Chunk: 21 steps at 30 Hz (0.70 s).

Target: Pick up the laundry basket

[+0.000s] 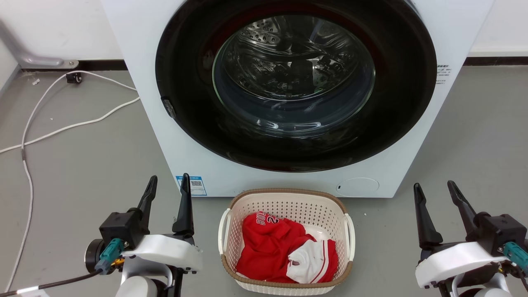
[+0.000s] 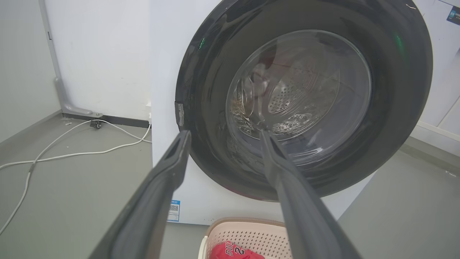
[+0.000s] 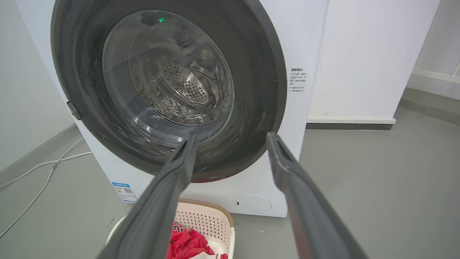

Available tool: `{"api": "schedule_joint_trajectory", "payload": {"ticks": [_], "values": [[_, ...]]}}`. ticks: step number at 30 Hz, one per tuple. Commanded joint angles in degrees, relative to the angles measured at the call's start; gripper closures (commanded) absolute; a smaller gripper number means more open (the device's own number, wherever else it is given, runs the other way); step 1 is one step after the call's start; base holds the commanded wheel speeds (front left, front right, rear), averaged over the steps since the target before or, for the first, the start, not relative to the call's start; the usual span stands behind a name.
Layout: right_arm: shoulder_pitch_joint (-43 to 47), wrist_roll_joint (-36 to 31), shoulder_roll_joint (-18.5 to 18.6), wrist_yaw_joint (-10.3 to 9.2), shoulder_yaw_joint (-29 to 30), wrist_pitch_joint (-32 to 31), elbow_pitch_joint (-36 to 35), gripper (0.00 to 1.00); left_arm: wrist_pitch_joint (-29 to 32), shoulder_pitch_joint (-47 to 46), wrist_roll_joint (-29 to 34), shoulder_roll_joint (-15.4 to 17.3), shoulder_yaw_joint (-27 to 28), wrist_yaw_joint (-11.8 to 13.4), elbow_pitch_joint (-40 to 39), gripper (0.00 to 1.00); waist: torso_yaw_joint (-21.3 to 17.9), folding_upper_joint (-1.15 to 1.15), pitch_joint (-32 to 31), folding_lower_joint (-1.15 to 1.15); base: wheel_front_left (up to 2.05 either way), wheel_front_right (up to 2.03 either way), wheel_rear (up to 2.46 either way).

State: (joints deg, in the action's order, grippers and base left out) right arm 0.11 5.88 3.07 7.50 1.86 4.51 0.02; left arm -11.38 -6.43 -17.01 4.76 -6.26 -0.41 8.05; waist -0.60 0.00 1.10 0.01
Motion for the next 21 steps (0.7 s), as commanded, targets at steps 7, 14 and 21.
{"api": "schedule_joint_trajectory", "payload": {"ticks": [7, 14, 21], "values": [[0.59, -4.15, -0.21, -0.02, -0.23, 0.64, -1.24, 0.0, -1.15, -1.48, 3.84, 0.07, -0.57, 0.82, -0.08, 0.0, -0.01, 0.0, 0.24, 0.0, 0.0, 0.0, 0.0], [0.82, -7.16, -0.24, -0.02, -0.35, 1.23, -1.5, 0.0, -2.0, -1.39, 6.61, 0.0, -0.76, 1.21, 0.35, 0.0, -0.25, 0.0, 0.34, 0.0, 0.0, 0.0, 0.0], [1.02, -9.63, -0.26, -0.02, -0.27, 1.92, -1.8, 0.0, -2.73, -1.51, 9.09, -0.14, -0.88, 1.43, 0.8, 0.0, -0.33, 0.0, 0.58, 0.0, 0.0, 0.0, 0.0]]}}
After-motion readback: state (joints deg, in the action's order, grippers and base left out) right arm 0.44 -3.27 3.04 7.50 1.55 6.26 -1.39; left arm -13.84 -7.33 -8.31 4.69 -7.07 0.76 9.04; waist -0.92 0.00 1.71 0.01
